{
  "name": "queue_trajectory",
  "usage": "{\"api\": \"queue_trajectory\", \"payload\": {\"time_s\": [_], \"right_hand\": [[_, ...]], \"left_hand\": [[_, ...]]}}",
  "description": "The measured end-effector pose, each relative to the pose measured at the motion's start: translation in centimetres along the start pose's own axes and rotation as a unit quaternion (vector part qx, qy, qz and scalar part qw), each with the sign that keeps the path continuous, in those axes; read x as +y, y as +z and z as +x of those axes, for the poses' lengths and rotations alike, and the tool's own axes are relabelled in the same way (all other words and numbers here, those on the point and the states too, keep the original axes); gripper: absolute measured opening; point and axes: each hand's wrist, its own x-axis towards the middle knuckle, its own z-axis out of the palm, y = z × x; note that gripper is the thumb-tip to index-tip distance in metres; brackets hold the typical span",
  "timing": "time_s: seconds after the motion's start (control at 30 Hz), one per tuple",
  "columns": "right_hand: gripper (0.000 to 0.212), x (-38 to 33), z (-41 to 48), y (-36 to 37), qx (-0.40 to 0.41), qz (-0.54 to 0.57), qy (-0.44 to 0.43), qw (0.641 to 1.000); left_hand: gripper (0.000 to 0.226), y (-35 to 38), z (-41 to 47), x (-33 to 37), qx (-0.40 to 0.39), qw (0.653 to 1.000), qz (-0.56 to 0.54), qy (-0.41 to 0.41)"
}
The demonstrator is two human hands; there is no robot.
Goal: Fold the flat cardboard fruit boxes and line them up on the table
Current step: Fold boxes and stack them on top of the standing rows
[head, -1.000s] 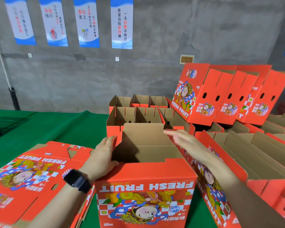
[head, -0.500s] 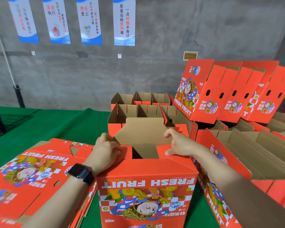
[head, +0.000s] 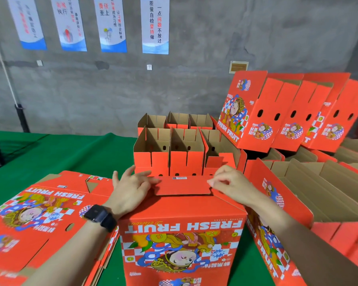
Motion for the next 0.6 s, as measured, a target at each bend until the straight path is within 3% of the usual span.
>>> {"api": "queue_trajectory", "payload": {"time_s": [0.1, 0.2, 0.27, 0.37, 0.6], "right_hand": [[0.016, -0.3, 0.2, 0.4, -0.071, -0.047, 0.026, 0.996], [0.041, -1.1, 0.7, 0.1, -0.151, -0.001, 0.085, 0.985], [0.066, -1.4, 1.0, 0.3, -0.163, -0.044, 0.094, 0.981], [0.087, -1.9, 1.1, 1.5, -0.146, -0.135, 0.091, 0.976], [0.069, -1.9, 1.1, 2.3, -0.111, -0.154, 0.087, 0.978]], "left_hand": [[0.048, 0.0, 0.2, 0.1, -0.050, 0.998, 0.027, -0.033], [0.072, -0.2, 0.6, 0.6, -0.091, 0.995, 0.022, -0.039], [0.090, -0.1, 0.9, 1.1, -0.104, 0.989, 0.086, -0.056], [0.097, 0.4, 0.9, 2.0, -0.114, 0.974, 0.182, -0.070], [0.084, 0.8, 0.8, 2.3, -0.099, 0.973, 0.200, -0.060]]}}
